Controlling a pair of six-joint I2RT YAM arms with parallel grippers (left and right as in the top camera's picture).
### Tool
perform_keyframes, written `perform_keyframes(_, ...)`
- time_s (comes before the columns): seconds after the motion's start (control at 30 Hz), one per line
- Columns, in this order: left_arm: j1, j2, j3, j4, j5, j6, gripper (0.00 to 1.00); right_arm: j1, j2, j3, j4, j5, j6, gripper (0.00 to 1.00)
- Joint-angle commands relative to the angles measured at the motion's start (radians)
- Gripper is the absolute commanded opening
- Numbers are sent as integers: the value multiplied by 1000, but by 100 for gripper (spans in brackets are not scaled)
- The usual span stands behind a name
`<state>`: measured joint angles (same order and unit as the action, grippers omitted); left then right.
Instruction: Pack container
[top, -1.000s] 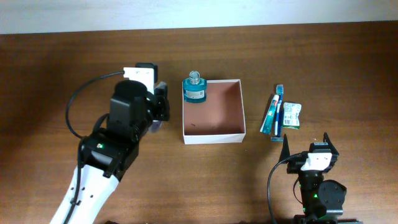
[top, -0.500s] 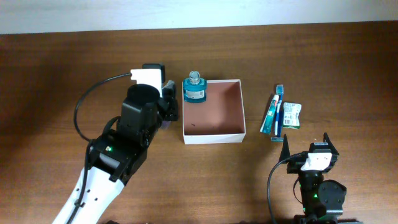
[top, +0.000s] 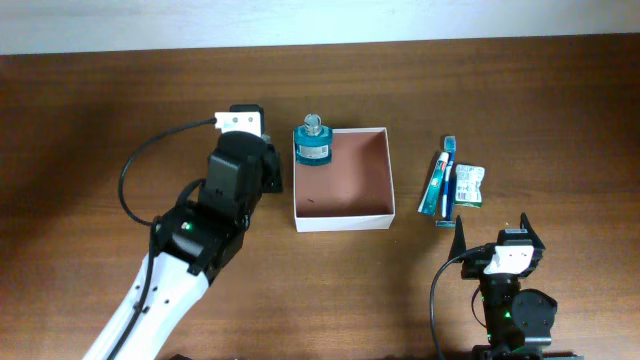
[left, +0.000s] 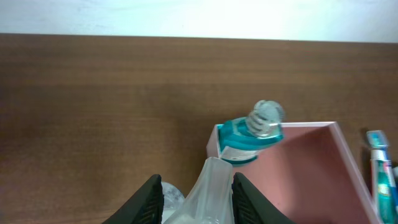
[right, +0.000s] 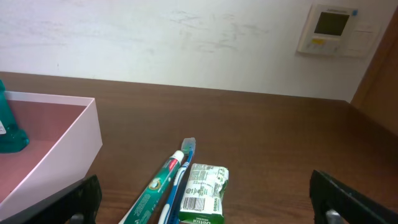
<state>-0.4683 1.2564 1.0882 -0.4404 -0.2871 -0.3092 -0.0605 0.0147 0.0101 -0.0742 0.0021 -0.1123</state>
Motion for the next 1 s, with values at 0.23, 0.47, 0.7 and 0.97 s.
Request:
perform_keyframes(0.23, 177, 78, 8, 61, 259, 148, 30, -6, -8, -5, -6, -2, -4, 98)
perform_keyframes(0.47, 309, 90, 8, 95, 577, 246, 30, -6, -8, -5, -6, -2, -4, 98)
perform_keyframes(0.7, 357, 90, 8, 58, 650, 336, 30, -6, -8, -5, -6, -2, -4, 98)
perform_keyframes(0.97, 360, 145, 8, 58, 650, 364, 29, -6, -8, -5, -6, -2, -3, 98)
